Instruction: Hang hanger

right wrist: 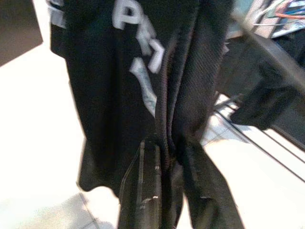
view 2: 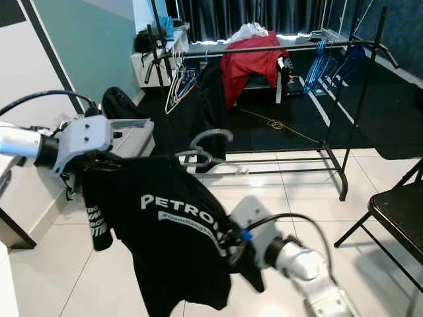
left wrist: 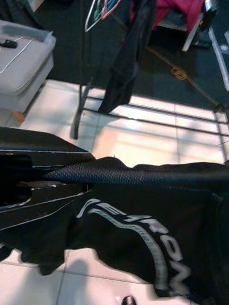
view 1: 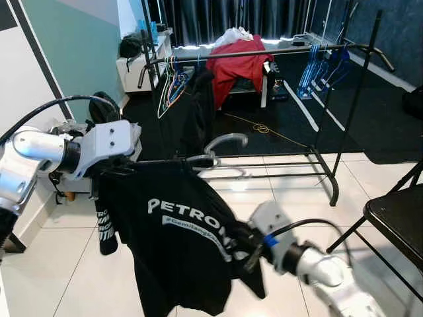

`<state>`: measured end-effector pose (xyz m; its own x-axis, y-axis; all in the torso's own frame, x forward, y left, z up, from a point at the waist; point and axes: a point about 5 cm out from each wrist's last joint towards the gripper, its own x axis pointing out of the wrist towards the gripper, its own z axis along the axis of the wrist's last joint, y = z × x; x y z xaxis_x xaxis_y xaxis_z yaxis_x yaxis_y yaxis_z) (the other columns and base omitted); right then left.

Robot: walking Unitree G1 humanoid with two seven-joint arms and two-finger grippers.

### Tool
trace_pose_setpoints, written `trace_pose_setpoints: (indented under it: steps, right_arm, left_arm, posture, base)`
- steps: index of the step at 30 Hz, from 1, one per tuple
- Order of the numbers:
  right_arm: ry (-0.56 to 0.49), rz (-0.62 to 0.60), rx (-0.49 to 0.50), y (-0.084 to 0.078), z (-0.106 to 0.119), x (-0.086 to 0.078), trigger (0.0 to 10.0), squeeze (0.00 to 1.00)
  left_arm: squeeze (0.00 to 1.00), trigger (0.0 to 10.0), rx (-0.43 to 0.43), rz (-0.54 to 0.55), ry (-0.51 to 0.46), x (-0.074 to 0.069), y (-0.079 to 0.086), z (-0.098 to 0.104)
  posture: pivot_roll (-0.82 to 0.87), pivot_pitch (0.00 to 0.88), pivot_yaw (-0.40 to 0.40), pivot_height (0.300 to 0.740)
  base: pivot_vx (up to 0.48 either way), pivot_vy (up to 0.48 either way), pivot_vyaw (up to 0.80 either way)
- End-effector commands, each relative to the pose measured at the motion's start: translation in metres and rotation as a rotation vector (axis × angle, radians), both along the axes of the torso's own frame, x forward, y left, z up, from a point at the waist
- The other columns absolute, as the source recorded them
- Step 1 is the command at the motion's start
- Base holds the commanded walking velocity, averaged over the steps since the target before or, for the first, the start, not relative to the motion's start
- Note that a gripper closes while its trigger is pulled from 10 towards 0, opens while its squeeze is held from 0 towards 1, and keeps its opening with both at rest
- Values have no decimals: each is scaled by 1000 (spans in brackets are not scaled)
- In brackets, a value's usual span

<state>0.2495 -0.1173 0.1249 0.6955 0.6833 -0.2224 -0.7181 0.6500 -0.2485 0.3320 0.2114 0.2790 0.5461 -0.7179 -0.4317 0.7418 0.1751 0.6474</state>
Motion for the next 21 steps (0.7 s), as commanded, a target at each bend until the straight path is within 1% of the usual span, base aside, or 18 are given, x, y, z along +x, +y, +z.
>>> trace_pose_setpoints:
  steps: [1, 2, 3, 5, 8, 9, 11, 12, 13, 14, 15, 16, 17, 18, 19, 20, 21]
  right_arm:
    - [26, -7, -14, 3, -6, -1, 10000, 675]
    - [26, -7, -14, 3, -6, -1, 10000, 675]
    - [42, 4, 2, 8, -7, -2, 10000, 1000]
    - [51, 11, 30, 11, -7, -3, 10000, 1000]
    - [54, 10, 47, 9, -5, -4, 10000, 1000]
    - [50, 9, 68, 6, -3, -5, 10000, 1000]
    - [50, 9, 68, 6, -3, -5, 10000, 1000]
    - [42, -4, 110, 1, 2, -5, 10000, 835]
    - [42, -4, 110, 1, 2, -5, 10000, 835]
    - [31, -47, 193, -8, 10, -3, 10000, 416]
    - [31, -47, 193, -8, 10, -3, 10000, 416]
    - [18, -80, 259, -15, 16, -2, 10000, 349]
    - [10, -101, 299, -19, 19, -2, 10000, 349]
    - [10, -101, 299, -19, 19, -2, 10000, 349]
    - [0, -145, 358, -26, 23, 0, 10000, 71]
    - [-26, -223, 429, -38, 28, 4, 10000, 0]
    - [-43, -280, 478, -46, 31, 6, 10000, 0]
  left_arm:
    - [0, 10000, -37, 22, -58, 2, 3, 12]
    - [0, 10000, -37, 22, -58, 2, 3, 12]
    - [0, 10000, -52, 18, -84, 4, 1, 16]
    - [0, 10000, -73, 9, -123, 6, -2, 25]
    - [0, 10000, -78, 6, -139, 7, -3, 28]
    - [0, 10000, -83, 2, -150, 7, -3, 31]
    - [0, 10000, -83, 2, -150, 7, -3, 31]
    - [0, 10000, -91, -5, -163, 7, -4, 34]
    - [0, 10000, -91, -5, -163, 7, -4, 34]
    - [0, 10000, -100, -12, -174, 7, -5, 37]
    - [0, 10000, -100, -12, -174, 7, -5, 37]
    - [0, 10000, -109, -17, -182, 7, -6, 39]
    - [0, 10000, -113, -19, -186, 7, -6, 40]
    - [0, 10000, -113, -19, -186, 7, -6, 40]
    - [0, 10000, -121, -29, -190, 6, -7, 42]
    - [0, 10000, -135, -45, -197, 5, -8, 45]
    - [0, 10000, -144, -56, -201, 4, -9, 47]
  posture:
    - [-89, 0, 81, 740]
    - [-89, 0, 81, 740]
    - [-86, 0, 81, 740]
    - [-85, 0, 81, 740]
    - [-86, 0, 82, 740]
    - [-88, 0, 83, 740]
    - [-88, 0, 83, 740]
    - [-90, 0, 85, 740]
    - [-90, 0, 85, 740]
    - [-92, 0, 86, 740]
    - [-92, 0, 86, 740]
    - [-93, 0, 87, 740]
    - [-94, 0, 87, 740]
    - [-94, 0, 87, 740]
    - [-95, 0, 87, 740]
    - [-97, 0, 89, 740]
    - [-97, 0, 89, 740]
  base:
    - [0, 0, 0]
    - [0, 0, 0]
    - [0, 0, 0]
    - [0, 0, 0]
    - [0, 0, 0]
    - [0, 0, 0]
    - [0, 0, 0]
    - [0, 0, 0]
    - [0, 0, 0]
    - [0, 0, 0]
    - [0, 0, 0]
    - [0, 0, 0]
    - [0, 0, 0]
    - [0, 0, 0]
    - [0, 0, 0]
    - [0, 0, 0]
    - [0, 0, 0]
